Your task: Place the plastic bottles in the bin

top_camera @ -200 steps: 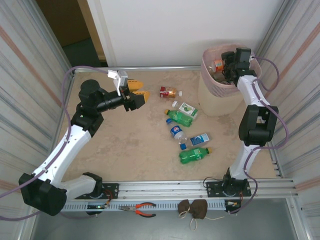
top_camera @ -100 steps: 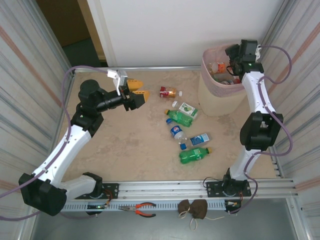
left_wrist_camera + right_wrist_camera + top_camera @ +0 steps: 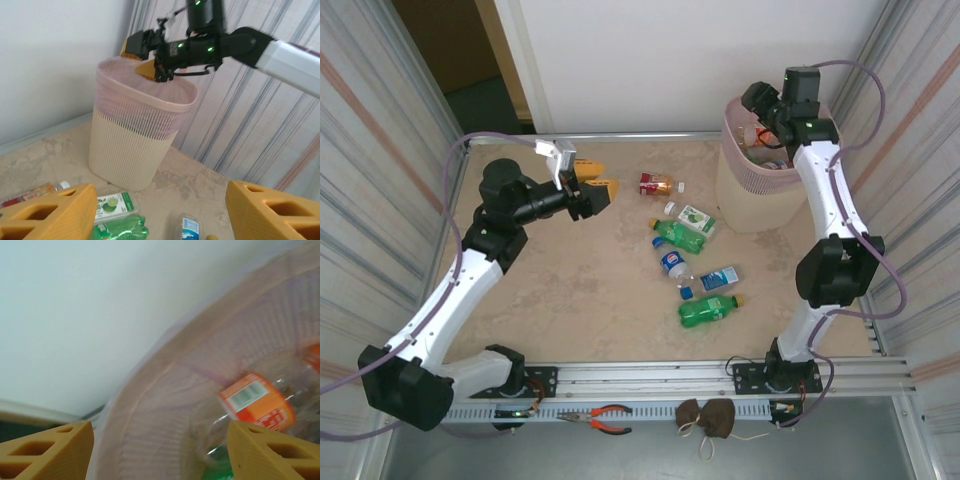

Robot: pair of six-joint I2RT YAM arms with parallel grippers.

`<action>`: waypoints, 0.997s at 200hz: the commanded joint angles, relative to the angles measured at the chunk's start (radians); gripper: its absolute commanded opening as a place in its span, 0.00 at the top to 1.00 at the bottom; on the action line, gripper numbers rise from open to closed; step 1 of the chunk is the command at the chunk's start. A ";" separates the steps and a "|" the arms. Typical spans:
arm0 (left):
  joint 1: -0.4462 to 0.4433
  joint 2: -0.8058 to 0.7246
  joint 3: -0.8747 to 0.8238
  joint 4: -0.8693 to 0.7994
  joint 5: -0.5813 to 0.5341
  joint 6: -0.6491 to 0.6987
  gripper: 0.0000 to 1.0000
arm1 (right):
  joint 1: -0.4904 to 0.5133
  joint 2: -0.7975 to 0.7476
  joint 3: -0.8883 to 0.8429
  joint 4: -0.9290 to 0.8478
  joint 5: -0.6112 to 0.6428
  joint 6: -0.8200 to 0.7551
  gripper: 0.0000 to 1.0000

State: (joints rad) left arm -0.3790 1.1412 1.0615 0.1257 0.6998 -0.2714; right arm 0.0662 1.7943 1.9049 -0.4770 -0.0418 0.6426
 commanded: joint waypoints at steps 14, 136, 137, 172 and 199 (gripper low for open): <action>0.006 0.074 0.084 -0.125 -0.032 -0.016 0.32 | 0.049 -0.092 0.038 -0.093 0.005 -0.178 0.31; 0.006 0.546 0.353 -0.393 -0.066 0.931 0.15 | -0.025 -0.391 -0.230 -0.098 0.079 -0.270 0.31; 0.006 0.550 0.354 -0.393 -0.066 0.939 0.15 | -0.026 -0.393 -0.232 -0.098 0.079 -0.271 0.31; 0.004 0.721 0.489 -0.422 -0.091 1.125 0.01 | -0.071 -0.449 -0.279 -0.109 0.079 -0.277 0.31; 0.005 0.846 0.588 -0.430 -0.101 1.215 0.01 | -0.091 -0.478 -0.301 -0.125 0.081 -0.284 0.32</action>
State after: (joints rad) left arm -0.3790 1.9175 1.5635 -0.2878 0.6083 0.7715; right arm -0.0097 1.3636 1.6199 -0.5827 0.0288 0.3901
